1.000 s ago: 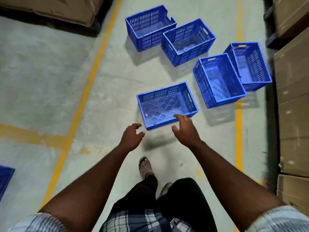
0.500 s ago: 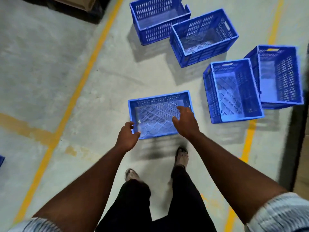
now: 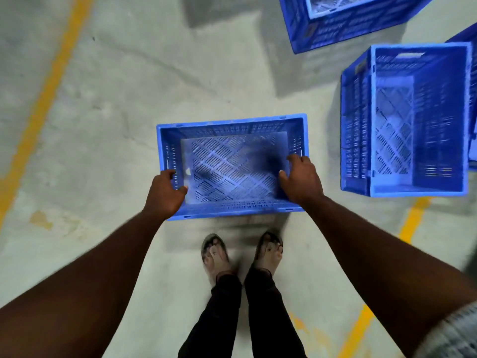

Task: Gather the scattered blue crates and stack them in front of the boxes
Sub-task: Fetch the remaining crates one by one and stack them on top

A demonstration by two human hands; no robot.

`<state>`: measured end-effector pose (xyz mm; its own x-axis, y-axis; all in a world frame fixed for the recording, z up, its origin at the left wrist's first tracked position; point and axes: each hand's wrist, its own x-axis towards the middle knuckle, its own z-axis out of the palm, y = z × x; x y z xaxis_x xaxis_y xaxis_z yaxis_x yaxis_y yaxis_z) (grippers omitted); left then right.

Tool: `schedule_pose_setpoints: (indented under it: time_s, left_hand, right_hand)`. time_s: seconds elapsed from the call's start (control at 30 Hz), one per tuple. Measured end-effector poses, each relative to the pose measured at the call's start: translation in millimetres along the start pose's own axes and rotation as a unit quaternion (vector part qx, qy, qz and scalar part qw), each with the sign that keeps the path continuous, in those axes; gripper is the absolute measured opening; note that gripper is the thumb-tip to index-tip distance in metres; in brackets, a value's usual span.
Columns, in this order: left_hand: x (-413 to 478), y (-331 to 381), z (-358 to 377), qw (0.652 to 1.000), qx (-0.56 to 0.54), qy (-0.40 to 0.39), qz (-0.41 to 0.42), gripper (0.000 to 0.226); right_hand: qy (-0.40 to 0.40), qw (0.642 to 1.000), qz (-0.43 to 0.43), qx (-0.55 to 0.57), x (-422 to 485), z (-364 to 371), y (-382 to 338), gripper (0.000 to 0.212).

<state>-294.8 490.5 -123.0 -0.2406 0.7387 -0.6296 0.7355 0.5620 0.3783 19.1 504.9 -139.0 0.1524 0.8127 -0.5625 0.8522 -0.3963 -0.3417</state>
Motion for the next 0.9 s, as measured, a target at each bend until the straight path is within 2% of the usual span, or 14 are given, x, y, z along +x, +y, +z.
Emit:
schedule_pose_setpoints:
  time_s: [0.23, 0.37, 0.53, 0.67, 0.77, 0.9]
  left_hand:
    - [82, -47, 42, 0.995, 0.091, 0.044, 0.002, 0.064]
    - [106, -65, 57, 0.993, 0.076, 0.092, -0.023, 0.078]
    - [123, -72, 71, 0.992, 0.030, 0.105, -0.064, 0.087]
    - [131, -81, 79, 0.989, 0.024, 0.106, -0.097, 0.078]
    - [139, -90, 80, 0.987, 0.036, 0.126, -0.089, 0.067]
    - [152, -102, 87, 0.989, -0.006, 0.123, -0.076, 0.061]
  right_hand:
    - [0.057, 0.989, 0.135, -0.015, 73, 57, 43, 0.040]
    - [0.067, 0.983, 0.167, -0.020, 92, 78, 67, 0.041]
    - [0.051, 0.992, 0.114, -0.025, 100, 95, 86, 0.039]
    - [0.109, 0.990, 0.074, 0.053, 103, 99, 93, 0.033]
    - [0.145, 0.982, 0.058, 0.101, 104, 103, 94, 0.032]
    - [0.176, 0.976, 0.038, 0.126, 107, 111, 98, 0.044]
